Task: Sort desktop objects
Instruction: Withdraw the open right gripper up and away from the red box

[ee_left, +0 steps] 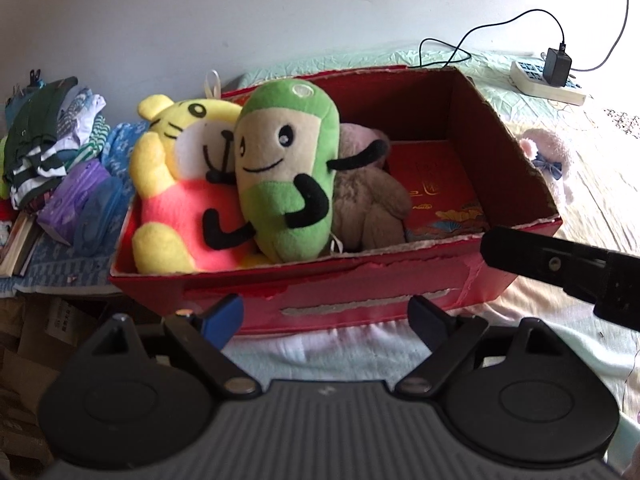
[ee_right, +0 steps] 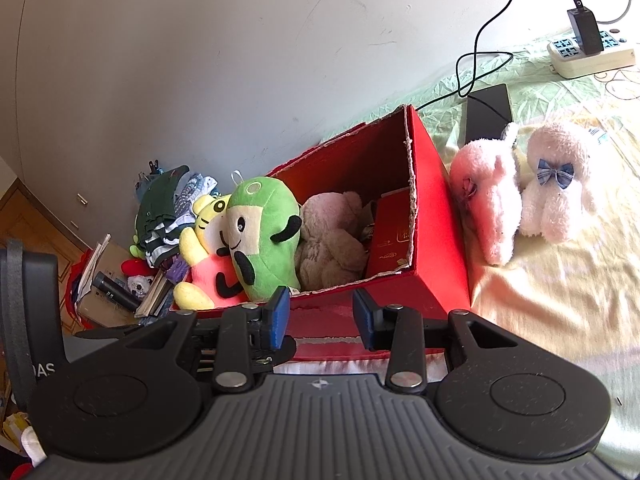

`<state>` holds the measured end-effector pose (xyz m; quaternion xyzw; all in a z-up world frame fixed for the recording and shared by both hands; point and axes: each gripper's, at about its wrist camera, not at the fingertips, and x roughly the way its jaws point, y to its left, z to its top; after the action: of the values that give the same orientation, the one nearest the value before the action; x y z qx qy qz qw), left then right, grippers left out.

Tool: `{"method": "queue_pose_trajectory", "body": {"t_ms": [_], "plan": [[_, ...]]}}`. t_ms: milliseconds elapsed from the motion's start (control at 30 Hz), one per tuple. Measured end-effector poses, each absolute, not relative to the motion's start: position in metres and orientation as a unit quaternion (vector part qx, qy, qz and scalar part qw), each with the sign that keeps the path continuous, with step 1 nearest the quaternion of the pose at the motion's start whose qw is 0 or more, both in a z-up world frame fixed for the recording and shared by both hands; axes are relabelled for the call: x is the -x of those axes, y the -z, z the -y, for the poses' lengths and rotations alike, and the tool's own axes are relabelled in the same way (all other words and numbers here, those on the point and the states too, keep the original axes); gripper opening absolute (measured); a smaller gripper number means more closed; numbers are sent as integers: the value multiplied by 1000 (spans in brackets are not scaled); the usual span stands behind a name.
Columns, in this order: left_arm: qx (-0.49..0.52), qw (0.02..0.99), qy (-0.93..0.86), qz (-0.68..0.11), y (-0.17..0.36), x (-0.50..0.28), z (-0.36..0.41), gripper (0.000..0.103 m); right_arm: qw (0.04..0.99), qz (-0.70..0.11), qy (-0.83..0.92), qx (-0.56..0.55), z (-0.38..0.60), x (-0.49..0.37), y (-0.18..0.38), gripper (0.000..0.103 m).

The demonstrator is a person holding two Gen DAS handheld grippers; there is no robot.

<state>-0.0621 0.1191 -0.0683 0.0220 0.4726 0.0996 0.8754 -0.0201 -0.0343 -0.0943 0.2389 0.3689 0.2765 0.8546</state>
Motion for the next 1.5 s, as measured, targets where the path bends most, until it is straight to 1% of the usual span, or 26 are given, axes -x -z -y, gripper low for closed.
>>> {"method": "queue_pose_trajectory", "body": {"t_ms": [333,667,967,1233,1500], "plan": [[-15,856,-114,-504,78,60,-123,90,854,-374,-274,-237,33,22,97,39],[-16,847,-119,-519,90,65,-128,91,859,-379,-264,-221,27,30,97,39],[-25,832,-112,-543,109,64,-129,92,859,-396,-237,-220,26,37,110,39],[-41,819,-105,-562,125,63,-117,92,853,-411,-227,-227,35,42,123,39],[-31,810,-134,-570,124,64,-105,93,838,-428,-257,-219,46,30,125,39]]}}
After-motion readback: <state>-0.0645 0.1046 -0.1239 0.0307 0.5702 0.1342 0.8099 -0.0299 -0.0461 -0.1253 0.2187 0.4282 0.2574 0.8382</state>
